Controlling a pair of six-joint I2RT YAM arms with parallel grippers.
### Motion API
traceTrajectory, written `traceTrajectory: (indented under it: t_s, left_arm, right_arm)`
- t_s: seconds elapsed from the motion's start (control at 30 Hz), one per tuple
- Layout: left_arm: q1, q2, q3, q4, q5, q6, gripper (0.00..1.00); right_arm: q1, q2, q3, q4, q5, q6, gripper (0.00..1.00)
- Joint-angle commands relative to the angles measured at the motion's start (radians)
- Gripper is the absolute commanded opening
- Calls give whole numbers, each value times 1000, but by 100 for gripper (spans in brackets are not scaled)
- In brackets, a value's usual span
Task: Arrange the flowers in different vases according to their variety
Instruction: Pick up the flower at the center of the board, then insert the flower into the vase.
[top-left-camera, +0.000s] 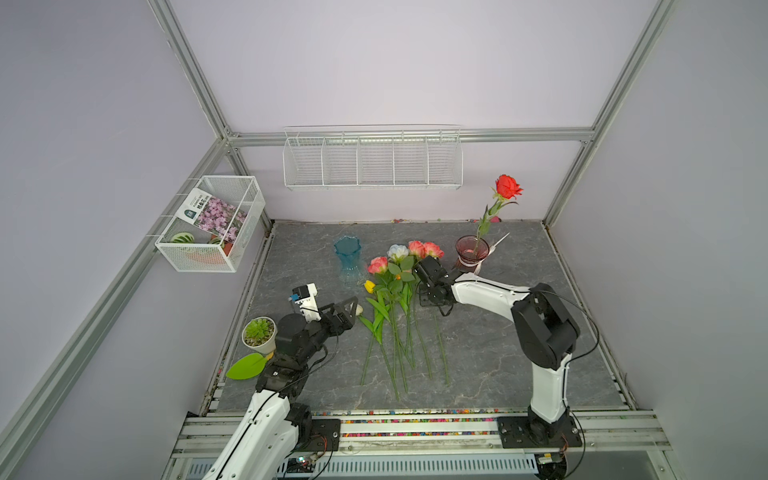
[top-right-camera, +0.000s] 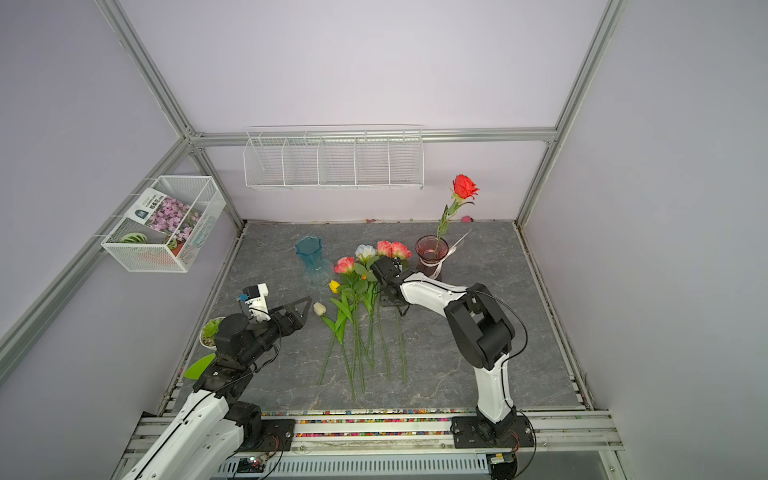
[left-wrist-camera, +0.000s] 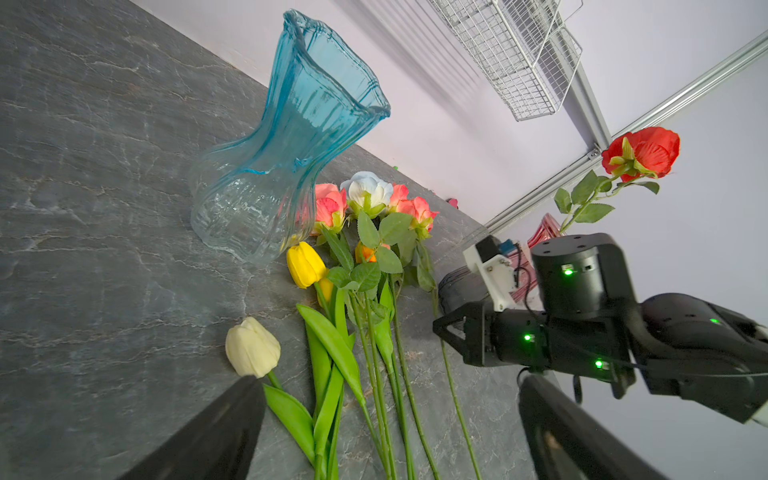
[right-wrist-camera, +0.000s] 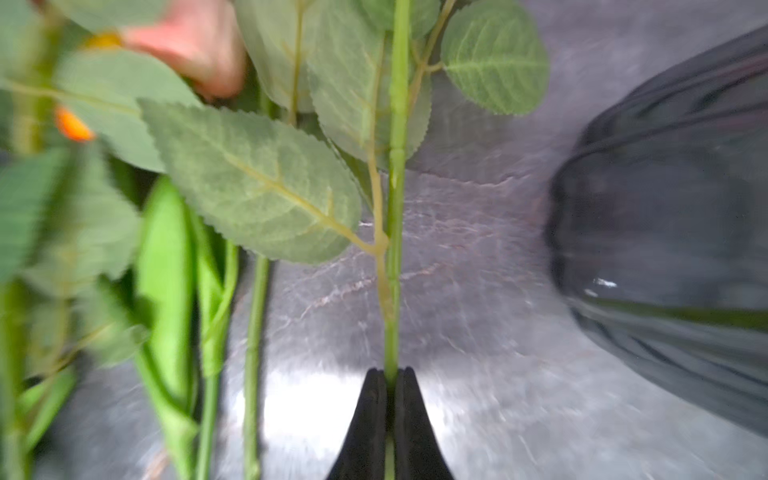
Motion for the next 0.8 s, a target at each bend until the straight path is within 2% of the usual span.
traceTrajectory:
  t_s: [0.0, 0.17, 0.3, 0.43, 0.6, 0.77]
  left_arm:
    - [-5, -16, 15, 6, -5, 18, 100]
    - [-5, -21, 14, 3, -8, 20, 100]
    - [-4, -23, 14, 3, -8, 19, 100]
    - [-4, -26, 14, 3, -8, 20, 100]
    - [-4, -25, 13, 5, -8, 19, 100]
    - [-4, -19, 9, 11, -8, 20, 100]
  right_arm:
    - [31, -132, -15, -6, 47, -47, 0]
    - [73, -271, 0, -8, 95, -104, 0]
    - [87, -389, -19, 34, 80, -141, 0]
    - [88, -536, -95, 176, 36, -216, 0]
    - [88, -680, -136, 287, 43, -293, 0]
    - [82, -765, -139, 454, 93, -443, 0]
